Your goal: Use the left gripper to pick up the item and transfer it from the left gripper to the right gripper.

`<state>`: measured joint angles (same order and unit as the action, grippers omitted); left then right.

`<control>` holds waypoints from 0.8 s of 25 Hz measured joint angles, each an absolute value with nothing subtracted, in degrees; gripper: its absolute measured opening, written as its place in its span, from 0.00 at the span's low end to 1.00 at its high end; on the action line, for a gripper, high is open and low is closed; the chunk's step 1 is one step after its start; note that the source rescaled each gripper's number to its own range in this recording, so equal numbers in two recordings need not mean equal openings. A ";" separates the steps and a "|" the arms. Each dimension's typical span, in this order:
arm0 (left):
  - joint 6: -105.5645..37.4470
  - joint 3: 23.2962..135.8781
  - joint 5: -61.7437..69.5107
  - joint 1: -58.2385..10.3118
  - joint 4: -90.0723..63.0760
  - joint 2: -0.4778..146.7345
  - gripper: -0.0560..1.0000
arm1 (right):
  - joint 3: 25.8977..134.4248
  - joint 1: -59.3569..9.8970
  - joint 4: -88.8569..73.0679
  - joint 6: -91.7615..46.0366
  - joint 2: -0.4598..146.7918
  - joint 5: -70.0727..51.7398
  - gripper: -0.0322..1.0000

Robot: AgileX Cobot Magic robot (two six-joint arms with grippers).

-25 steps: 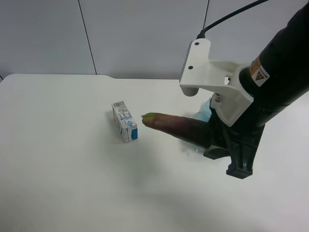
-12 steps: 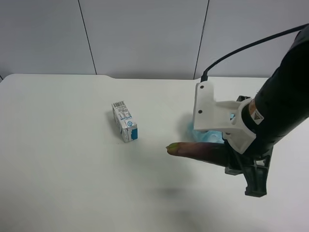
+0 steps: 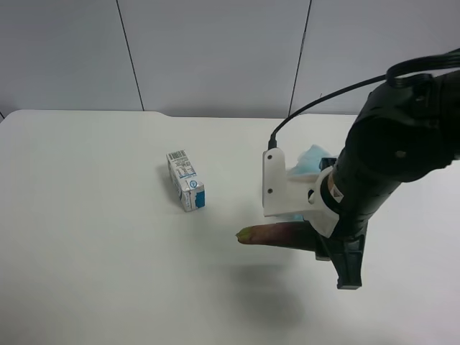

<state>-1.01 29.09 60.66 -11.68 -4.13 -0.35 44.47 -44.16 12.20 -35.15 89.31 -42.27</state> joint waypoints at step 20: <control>-1.07 29.09 60.66 -11.68 -4.15 -0.35 1.00 | 44.47 -44.16 12.70 -38.38 100.60 -32.22 0.03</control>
